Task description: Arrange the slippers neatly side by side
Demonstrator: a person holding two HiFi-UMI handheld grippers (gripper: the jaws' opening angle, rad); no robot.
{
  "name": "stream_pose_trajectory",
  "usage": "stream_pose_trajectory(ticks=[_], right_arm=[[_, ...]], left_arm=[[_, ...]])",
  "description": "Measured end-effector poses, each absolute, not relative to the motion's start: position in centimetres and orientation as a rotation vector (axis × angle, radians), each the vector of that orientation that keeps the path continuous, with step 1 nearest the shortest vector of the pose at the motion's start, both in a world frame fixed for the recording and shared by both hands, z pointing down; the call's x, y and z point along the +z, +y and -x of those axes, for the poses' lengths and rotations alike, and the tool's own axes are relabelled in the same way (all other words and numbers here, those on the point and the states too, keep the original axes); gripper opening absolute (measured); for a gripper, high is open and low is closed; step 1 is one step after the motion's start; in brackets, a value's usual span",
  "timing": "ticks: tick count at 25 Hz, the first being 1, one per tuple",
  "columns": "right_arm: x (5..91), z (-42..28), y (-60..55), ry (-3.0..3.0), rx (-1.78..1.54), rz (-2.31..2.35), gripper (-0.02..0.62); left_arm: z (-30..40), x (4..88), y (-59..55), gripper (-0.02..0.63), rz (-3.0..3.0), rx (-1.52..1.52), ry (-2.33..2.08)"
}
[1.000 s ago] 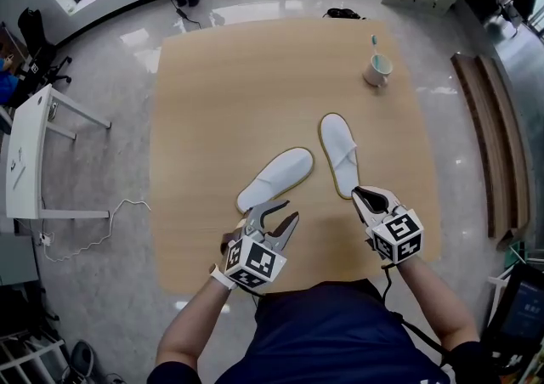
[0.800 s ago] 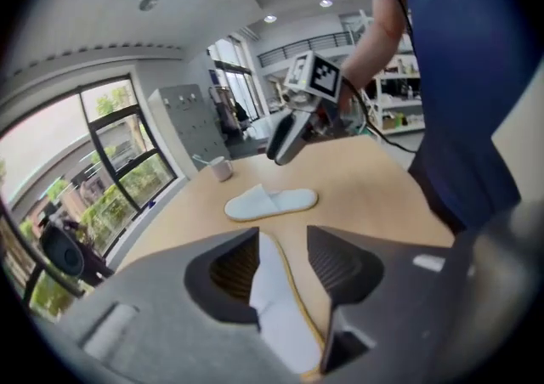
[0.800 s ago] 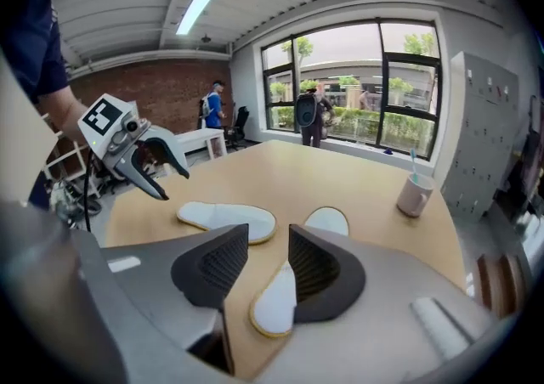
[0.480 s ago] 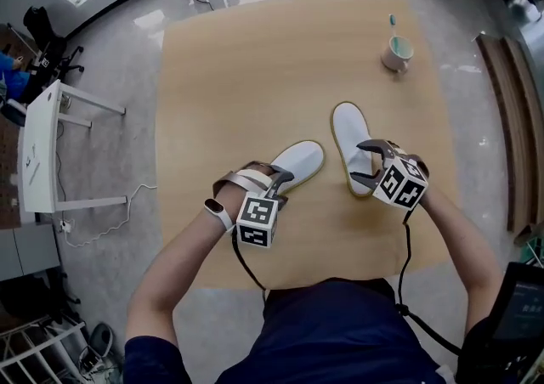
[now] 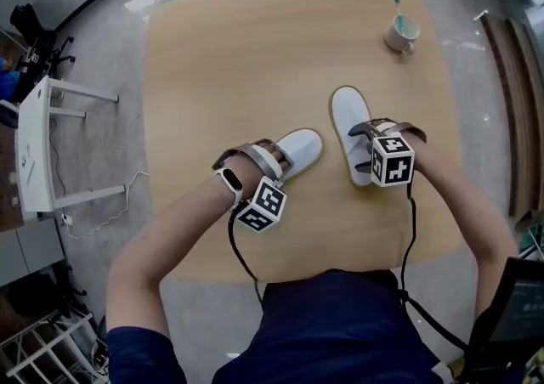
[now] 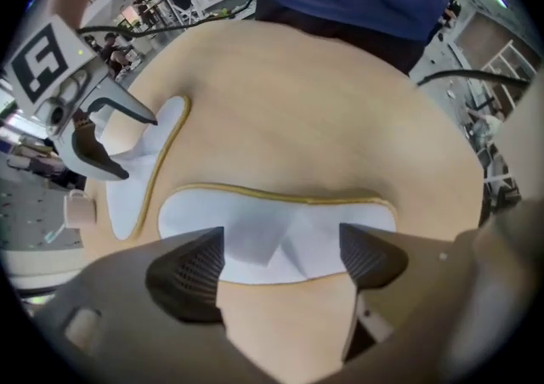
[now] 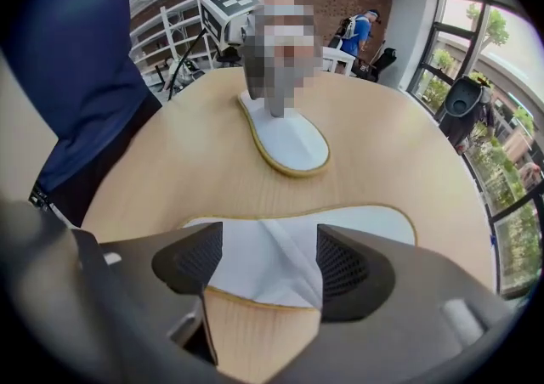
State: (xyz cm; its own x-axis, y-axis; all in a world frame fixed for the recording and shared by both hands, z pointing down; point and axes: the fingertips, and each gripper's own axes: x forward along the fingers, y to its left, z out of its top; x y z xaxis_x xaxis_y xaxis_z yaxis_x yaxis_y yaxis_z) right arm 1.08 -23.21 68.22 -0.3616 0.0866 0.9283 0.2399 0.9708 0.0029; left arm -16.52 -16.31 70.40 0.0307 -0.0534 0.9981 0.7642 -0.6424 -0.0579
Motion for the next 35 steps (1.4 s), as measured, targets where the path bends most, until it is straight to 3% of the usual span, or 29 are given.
stream_pose_trajectory(ticks=[14, 28, 35], right_arm=[[69.7, -0.7, -21.9, -2.019, 0.015, 0.112, 0.351], [70.1, 1.3, -15.9, -2.065, 0.043, 0.075, 0.351], [70.1, 2.5, -12.5, -2.086, 0.030, 0.094, 0.351]], left_arm=[[14.6, 70.9, -15.5, 0.419, 2.331, -1.912, -0.381], [11.4, 71.3, -14.4, 0.414, 2.730, -1.879, 0.291], [9.6, 71.1, -11.9, 0.414, 2.785, -1.833, 0.413]])
